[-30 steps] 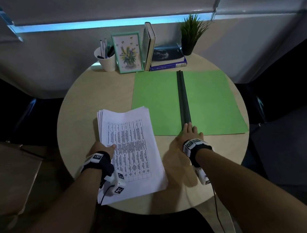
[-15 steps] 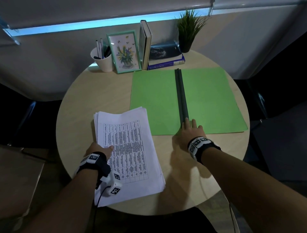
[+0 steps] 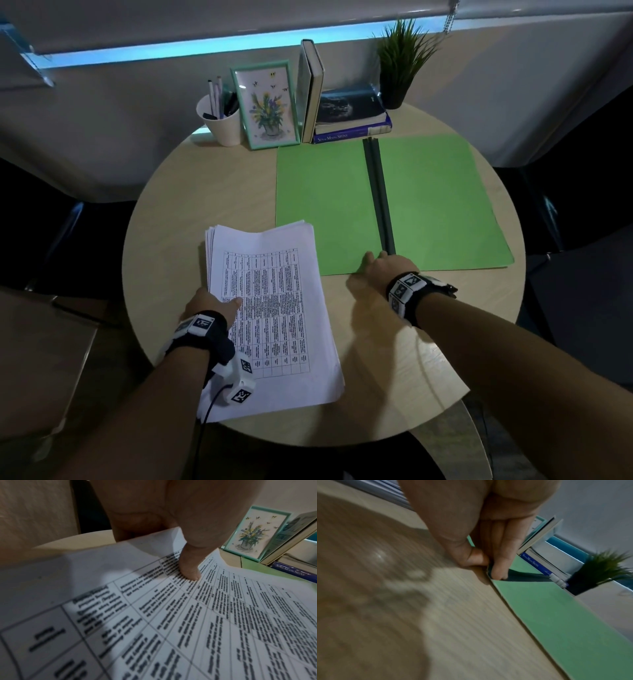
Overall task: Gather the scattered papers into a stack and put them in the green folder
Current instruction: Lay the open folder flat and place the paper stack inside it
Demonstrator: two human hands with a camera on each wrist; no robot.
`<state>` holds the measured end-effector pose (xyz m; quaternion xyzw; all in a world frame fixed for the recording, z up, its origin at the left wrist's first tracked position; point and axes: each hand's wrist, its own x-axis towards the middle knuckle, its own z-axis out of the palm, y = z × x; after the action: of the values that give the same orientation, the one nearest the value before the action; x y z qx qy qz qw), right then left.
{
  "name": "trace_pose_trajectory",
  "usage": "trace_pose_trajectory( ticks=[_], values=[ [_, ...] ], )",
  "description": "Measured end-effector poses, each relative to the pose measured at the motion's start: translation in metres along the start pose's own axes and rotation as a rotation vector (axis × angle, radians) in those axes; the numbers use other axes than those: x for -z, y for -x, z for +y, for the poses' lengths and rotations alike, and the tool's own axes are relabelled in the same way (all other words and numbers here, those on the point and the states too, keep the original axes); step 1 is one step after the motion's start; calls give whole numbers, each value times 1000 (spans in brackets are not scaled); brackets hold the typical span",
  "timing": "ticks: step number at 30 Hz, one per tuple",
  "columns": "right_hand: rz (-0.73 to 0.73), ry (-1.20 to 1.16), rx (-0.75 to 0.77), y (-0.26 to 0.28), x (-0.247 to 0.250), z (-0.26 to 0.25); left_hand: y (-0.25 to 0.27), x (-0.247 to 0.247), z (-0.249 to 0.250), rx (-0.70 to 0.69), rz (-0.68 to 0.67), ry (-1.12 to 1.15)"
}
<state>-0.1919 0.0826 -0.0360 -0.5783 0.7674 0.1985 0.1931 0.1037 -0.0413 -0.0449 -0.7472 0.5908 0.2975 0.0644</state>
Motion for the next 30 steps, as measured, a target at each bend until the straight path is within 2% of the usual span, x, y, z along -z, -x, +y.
trace_pose_trajectory(
  ticks=[7,12,19,23,25,29,30],
  values=[
    [12,209,-20,19,24,20,-4,-4,4,-13,3,-28],
    [78,177,-128,37,51,45,-1,-1,19,34,-15,-94],
    [402,13,-214,51,88,79,6,4,38,36,68,-134],
    [625,-50,-237,55,116,99,16,4,48,-11,29,-188],
    [712,-80,-222,58,131,104,25,3,55,-109,46,-214],
    [901,-79,-192,62,160,99,56,1,100,-611,46,7],
    [940,-80,-189,62,165,96,65,3,116,-683,33,74]
  ],
)
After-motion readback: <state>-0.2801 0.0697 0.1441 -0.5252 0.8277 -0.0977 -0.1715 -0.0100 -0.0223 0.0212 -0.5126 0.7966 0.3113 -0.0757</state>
